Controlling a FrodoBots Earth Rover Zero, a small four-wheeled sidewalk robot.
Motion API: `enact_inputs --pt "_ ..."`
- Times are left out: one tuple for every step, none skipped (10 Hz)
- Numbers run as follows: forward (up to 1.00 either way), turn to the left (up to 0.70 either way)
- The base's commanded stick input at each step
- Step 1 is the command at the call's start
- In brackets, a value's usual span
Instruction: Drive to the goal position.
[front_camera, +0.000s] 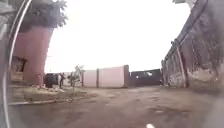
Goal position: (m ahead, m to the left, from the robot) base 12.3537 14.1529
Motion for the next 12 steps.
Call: enact_inputs --pt "1.0 0.0" --pt "1.0 0.0" --pt "1.0 0.0" --pt "1.0 0.0" --pt "1.0 0.0" --pt "1.0 0.0" --pt "1.0 0.0" --pt "1.0 0.0" --pt "1.0 0.0" --pt "1.0 0.0" --pt "1.0 0.0" --pt "1.0 0.0"
